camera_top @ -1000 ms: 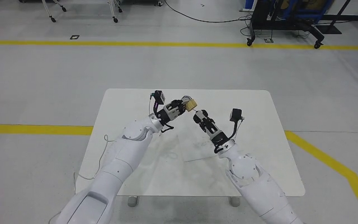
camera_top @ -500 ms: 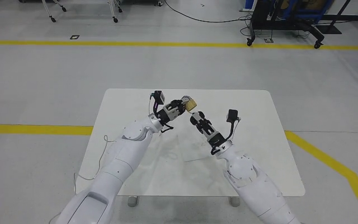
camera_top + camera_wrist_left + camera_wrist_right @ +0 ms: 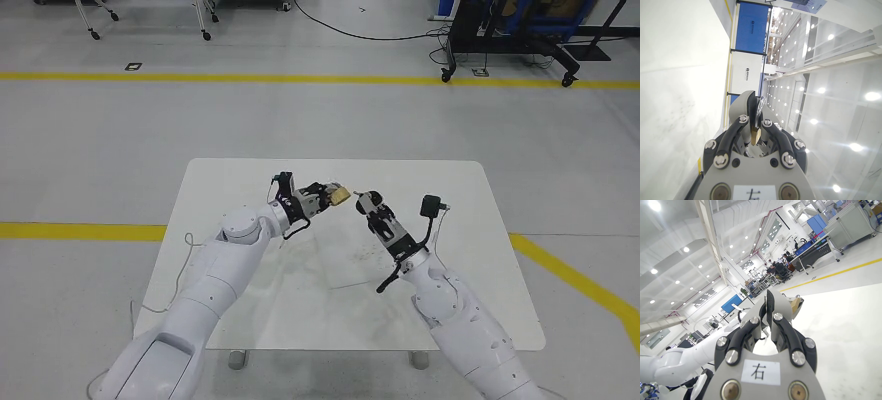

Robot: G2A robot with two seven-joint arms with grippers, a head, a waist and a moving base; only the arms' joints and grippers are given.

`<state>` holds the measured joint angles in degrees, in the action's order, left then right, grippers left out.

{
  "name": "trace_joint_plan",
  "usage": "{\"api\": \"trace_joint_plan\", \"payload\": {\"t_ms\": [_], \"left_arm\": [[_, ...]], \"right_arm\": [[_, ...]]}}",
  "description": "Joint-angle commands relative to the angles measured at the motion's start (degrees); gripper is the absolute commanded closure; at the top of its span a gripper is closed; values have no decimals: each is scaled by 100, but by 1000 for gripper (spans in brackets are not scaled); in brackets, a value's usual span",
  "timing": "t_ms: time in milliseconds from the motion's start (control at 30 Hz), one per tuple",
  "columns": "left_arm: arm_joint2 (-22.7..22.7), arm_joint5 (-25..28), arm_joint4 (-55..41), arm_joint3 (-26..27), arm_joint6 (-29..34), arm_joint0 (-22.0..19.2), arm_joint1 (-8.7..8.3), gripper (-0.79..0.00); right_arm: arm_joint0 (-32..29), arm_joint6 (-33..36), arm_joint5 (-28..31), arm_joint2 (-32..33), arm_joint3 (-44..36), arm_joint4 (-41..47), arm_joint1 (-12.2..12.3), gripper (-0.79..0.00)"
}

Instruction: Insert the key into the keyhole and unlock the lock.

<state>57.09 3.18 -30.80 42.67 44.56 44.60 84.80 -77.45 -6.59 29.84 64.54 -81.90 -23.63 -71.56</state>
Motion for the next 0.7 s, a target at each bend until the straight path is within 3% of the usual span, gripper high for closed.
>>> {"api": "trace_joint_plan", "payload": {"t_ms": [0,667], "left_arm": [[-28,-106,14,-26,9,-25,13,0],[-45,-182,38,-201,8,-107,85,0]], "right_arm": [[47,86,-75,-90,148,59,-27,0],[226,-121,-363,-251,645,-318,-170,0]]}}
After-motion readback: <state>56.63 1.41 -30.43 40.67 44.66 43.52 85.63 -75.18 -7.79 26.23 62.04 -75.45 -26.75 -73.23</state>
